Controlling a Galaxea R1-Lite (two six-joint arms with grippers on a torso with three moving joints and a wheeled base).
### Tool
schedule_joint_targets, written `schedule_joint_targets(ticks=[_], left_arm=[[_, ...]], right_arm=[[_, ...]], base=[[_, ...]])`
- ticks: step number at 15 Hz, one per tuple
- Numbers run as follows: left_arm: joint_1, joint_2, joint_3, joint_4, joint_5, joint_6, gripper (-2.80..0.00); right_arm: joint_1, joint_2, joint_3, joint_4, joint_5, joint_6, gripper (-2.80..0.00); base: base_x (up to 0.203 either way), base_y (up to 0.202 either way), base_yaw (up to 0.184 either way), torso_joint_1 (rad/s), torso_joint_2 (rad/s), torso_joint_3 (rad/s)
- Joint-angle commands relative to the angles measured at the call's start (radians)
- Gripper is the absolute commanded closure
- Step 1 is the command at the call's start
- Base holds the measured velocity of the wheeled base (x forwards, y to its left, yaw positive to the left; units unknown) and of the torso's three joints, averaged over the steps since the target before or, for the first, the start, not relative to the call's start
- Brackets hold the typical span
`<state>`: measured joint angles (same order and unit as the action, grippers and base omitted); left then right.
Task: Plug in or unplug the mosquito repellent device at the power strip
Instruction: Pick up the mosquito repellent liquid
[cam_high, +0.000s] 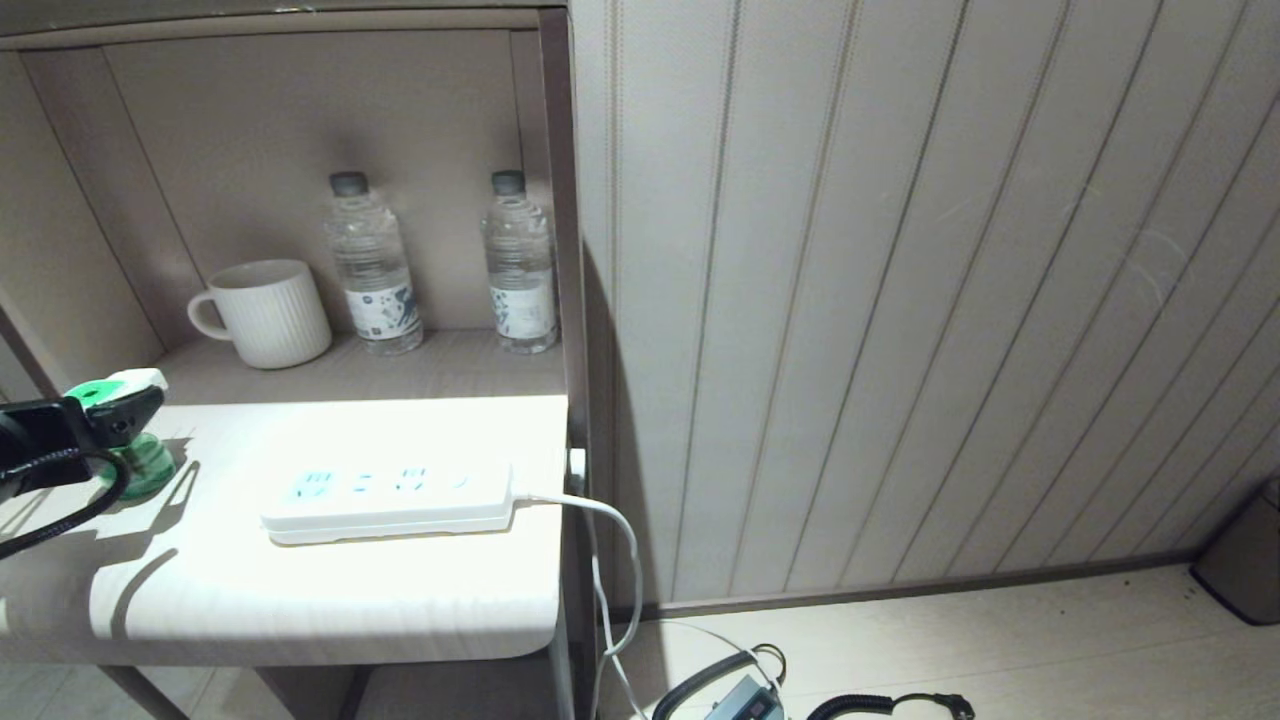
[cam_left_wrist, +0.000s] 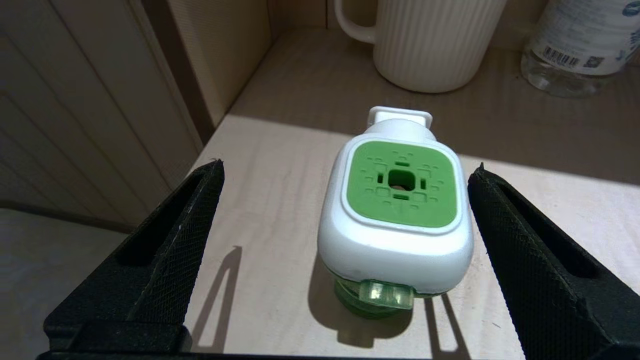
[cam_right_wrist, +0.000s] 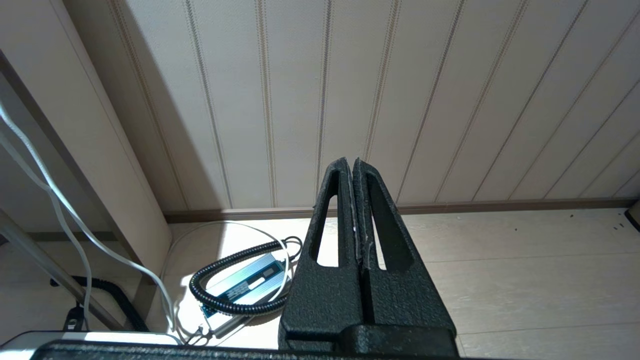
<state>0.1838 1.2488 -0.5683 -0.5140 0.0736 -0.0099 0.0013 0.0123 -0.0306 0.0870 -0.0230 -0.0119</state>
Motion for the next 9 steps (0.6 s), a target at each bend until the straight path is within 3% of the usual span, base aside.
schedule_joint_targets(ticks=[1, 5, 9], left_arm=[[0.011, 0.012, 0.042, -0.052, 0.000, 0.011, -2.80], [0.054, 0.037, 0.065, -0.133, -0.046, 0.016, -2.80], [0.062, 0.038, 0.093, -0.158, -0.051, 0.013, -2.80]], right_arm=[[0.000, 0.000, 0.000, 0.000, 0.000, -0.001, 0.00], [0.000, 0.001, 0.000, 0.000, 0.000, 0.000, 0.00], [0.000, 0.000, 0.000, 0.000, 0.000, 0.000, 0.00]], base=[[0.000, 0.000, 0.000, 0.000, 0.00, 0.000], [0.000, 0.000, 0.000, 0.000, 0.00, 0.000], [0.000, 0.000, 0.000, 0.000, 0.00, 0.000]])
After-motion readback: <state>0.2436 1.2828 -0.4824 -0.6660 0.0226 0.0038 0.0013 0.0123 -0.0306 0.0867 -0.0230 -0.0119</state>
